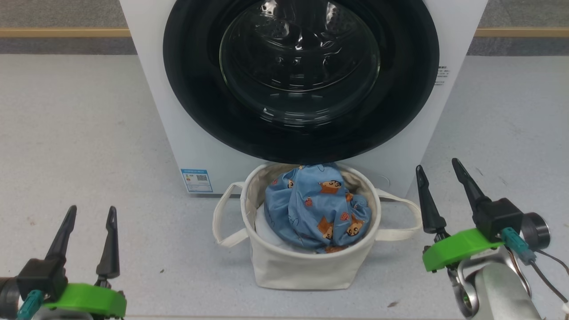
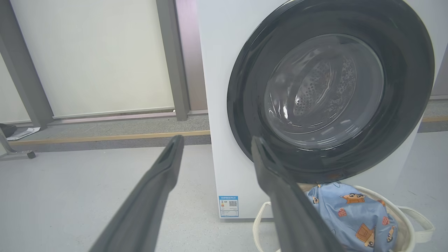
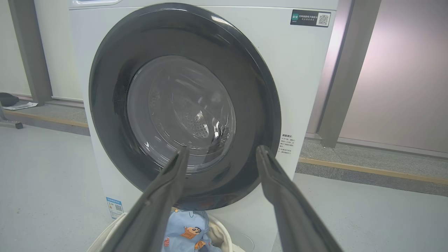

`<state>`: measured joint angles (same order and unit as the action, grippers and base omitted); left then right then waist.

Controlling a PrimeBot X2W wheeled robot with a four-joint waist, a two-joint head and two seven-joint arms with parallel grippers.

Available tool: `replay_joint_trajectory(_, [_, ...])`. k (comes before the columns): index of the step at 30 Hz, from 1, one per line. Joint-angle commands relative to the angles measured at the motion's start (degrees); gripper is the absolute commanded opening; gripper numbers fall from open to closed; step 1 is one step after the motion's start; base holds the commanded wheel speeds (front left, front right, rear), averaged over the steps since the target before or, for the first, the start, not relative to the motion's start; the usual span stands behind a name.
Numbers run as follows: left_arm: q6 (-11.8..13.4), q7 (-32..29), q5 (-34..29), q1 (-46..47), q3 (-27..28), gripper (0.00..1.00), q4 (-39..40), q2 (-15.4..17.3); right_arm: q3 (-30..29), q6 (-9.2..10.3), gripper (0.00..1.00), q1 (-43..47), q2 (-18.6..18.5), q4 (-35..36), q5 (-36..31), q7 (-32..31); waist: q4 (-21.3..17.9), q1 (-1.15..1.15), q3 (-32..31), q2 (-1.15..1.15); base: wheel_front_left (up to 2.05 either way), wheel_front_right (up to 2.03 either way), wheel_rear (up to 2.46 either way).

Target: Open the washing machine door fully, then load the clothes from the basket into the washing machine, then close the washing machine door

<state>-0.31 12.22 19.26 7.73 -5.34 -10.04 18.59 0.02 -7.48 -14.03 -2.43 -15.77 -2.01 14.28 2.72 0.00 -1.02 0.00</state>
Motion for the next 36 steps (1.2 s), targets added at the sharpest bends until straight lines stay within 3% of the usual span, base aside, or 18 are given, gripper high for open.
replay_joint_trajectory(1, [0.0, 0.6, 0.4, 3.8, 2.4, 1.0, 1.5, 2.0, 1.4, -0.01, 1.0, -2.7, -0.4, 1.9, 0.0, 0.7, 0.0, 0.0, 0.0, 0.0, 0.0, 0.0, 0.0])
replay_joint_trajectory(36, [-0.5, -0.4, 2.4, 4.7, 0.6, 1.0, -0.2, 2.7, 2.0, -0.01, 1.0, -2.8, -0.4, 1.4, 3.6, 0.7, -0.1, 0.0, -0.3, 0.0, 0.0, 0.13, -0.12])
